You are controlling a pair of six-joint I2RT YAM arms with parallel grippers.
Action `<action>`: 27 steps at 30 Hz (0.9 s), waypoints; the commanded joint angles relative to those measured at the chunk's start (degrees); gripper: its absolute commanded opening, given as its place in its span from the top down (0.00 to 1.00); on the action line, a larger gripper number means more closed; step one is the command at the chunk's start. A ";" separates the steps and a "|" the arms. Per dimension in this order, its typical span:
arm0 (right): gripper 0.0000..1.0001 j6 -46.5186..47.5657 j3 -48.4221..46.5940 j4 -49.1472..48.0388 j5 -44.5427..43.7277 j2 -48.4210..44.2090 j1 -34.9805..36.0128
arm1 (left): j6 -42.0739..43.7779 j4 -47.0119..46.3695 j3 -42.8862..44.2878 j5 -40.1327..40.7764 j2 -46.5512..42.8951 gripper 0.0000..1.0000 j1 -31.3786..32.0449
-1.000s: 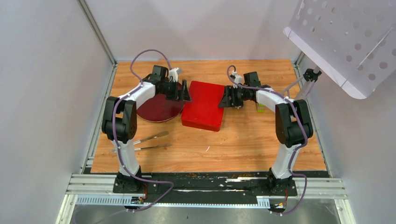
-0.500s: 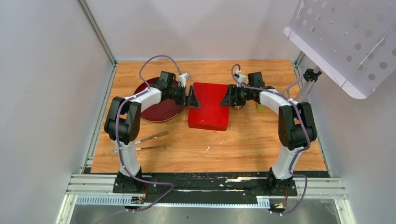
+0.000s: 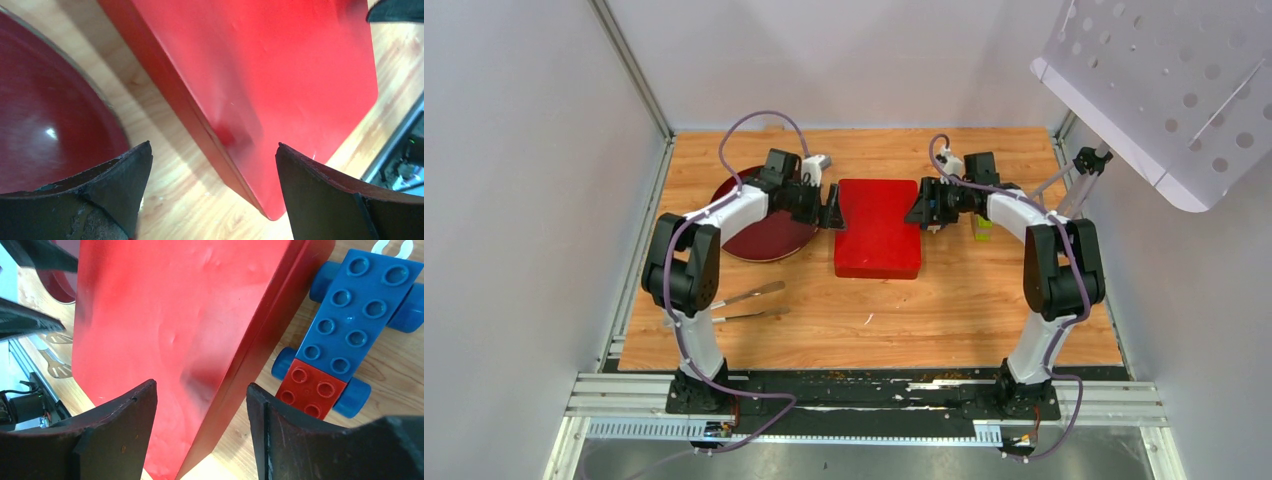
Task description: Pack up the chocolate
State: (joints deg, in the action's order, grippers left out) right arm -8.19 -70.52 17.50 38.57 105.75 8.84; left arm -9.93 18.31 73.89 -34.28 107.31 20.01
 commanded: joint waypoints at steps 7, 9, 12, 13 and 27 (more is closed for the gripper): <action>0.31 28.38 0.88 7.19 0.11 -15.98 -0.10 | 12.89 -1.58 7.86 11.70 -7.33 0.00 -0.65; 0.31 36.07 4.07 7.22 2.56 -21.11 0.84 | 9.13 -5.81 9.11 18.68 -7.50 0.00 0.10; 0.29 52.51 8.75 8.58 6.10 -25.98 4.60 | -1.63 1.17 20.83 30.77 0.28 0.00 1.63; 0.29 61.00 9.86 10.02 6.34 -26.92 6.37 | -2.01 3.20 24.65 29.39 4.21 0.00 1.69; 0.31 82.04 10.36 14.35 1.25 -17.50 18.26 | 7.61 -0.01 37.22 6.26 17.93 0.07 2.38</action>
State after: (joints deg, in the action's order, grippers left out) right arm 67.48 -59.16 31.99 40.25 86.67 26.37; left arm -4.78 19.59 108.60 -21.47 124.92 22.00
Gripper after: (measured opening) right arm 0.694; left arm 0.948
